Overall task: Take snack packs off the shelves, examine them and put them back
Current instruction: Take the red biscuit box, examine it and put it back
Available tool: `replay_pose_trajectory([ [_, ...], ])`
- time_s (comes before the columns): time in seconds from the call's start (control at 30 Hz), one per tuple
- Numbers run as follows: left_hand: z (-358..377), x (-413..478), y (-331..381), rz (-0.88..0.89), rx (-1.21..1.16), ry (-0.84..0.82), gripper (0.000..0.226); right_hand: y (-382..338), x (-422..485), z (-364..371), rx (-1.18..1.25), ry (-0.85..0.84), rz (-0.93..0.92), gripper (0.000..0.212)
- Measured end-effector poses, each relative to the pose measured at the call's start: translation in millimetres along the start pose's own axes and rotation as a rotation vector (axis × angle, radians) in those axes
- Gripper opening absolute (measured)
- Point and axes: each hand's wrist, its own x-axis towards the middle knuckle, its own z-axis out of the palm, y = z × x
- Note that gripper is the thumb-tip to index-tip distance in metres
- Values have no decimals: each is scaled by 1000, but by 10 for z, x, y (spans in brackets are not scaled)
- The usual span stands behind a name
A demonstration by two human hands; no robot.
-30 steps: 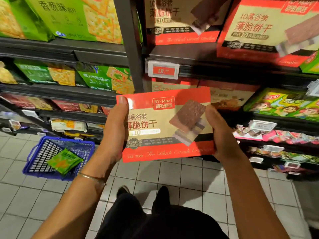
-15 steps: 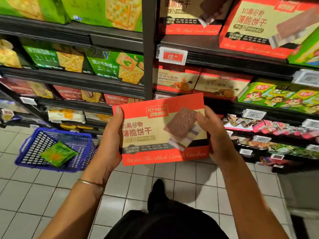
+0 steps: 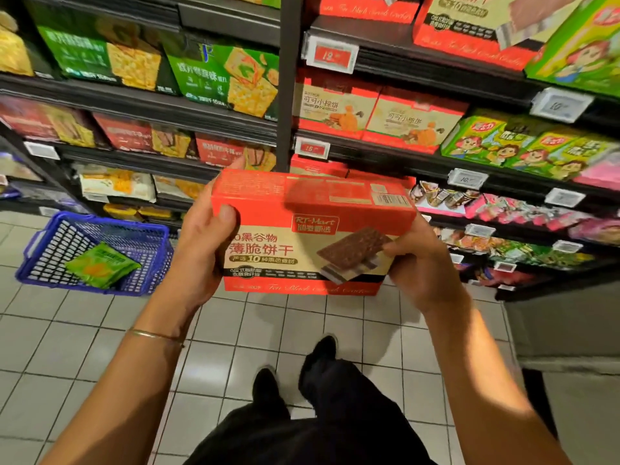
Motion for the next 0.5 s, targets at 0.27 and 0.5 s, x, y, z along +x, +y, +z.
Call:
replay_pose_trajectory([
  [0.27, 170, -228, 117, 129, 205, -158, 74, -148, -89, -175, 7, 44, -39, 74],
  [0.5, 686, -268, 146, 170, 302, -176, 74, -283, -196, -587, 62, 76, -52, 66],
])
